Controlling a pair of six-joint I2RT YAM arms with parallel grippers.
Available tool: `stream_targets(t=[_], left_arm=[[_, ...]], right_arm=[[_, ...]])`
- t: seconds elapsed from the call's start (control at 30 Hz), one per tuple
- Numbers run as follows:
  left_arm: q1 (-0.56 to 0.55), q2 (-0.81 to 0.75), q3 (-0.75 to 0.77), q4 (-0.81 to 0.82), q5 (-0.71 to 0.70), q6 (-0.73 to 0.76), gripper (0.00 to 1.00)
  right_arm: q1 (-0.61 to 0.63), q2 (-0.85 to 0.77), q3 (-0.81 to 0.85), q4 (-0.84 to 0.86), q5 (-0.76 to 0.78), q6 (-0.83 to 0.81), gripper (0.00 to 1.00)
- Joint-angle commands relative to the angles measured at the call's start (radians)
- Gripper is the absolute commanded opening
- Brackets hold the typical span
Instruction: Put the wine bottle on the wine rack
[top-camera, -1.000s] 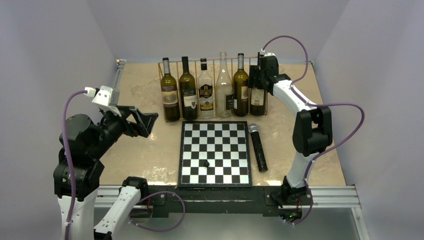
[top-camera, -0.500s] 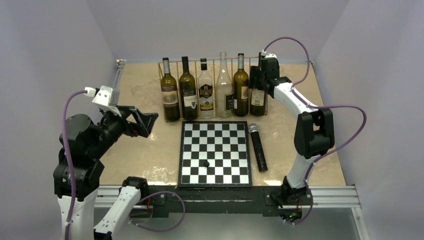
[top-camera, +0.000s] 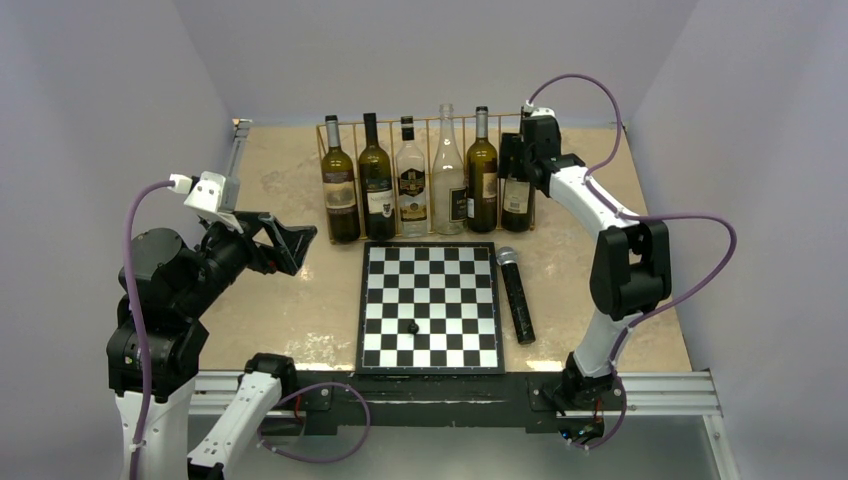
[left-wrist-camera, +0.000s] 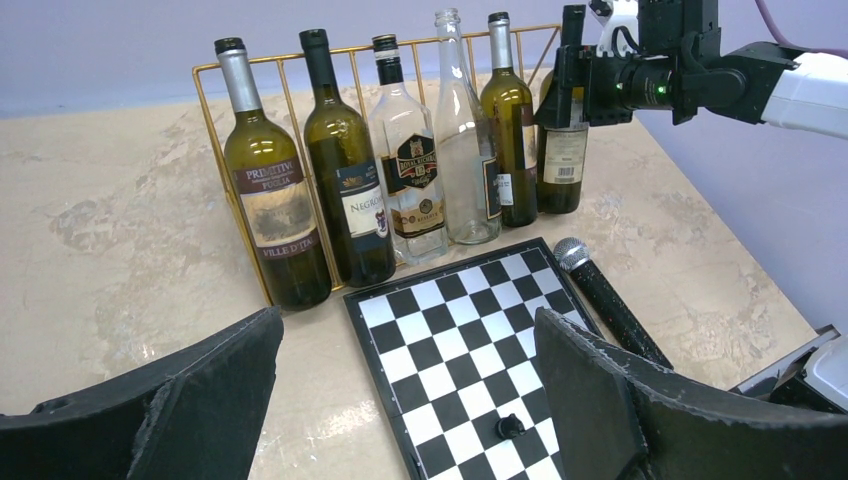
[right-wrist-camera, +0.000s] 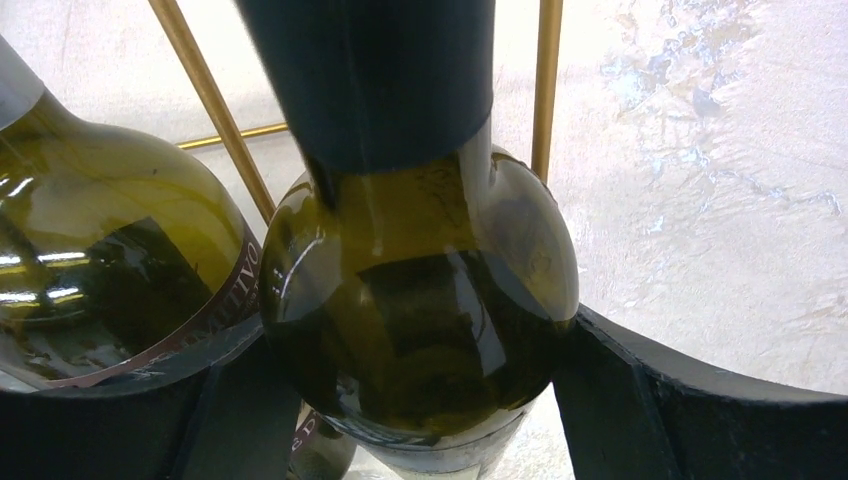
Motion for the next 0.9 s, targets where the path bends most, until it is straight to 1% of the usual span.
stream_targets(t=[0.0, 0.27, 0.5, 0.7, 0.87], left_arm=[[0.001, -0.005, 0.012, 0.017, 0.008, 0.014, 0.99], [0.001, -0.008, 0.014, 0.013, 0.004, 0.015, 0.99], [0.001, -0.01, 0.012, 0.011, 0.005, 0.012, 0.99], [0.001, -0.023, -0.003, 0.012, 0.018, 0.002, 0.99], [0.001, -0.056, -0.049, -0.023, -0.034, -0.018, 0.99]], right_arm=[[0.002, -0.051, 0.031, 0.067, 0.021, 0.001, 0.83], [0.002, -0.058, 0.041, 0.059, 0.016, 0.003, 0.95], [0.002, -0.11, 0.043, 0.03, -0.001, 0.026, 0.98], [0.003, -0.214, 0.063, -0.084, -0.029, 0.069, 0.98], [0.003, -0.398, -0.082, -0.117, -0.106, 0.101, 0.98]])
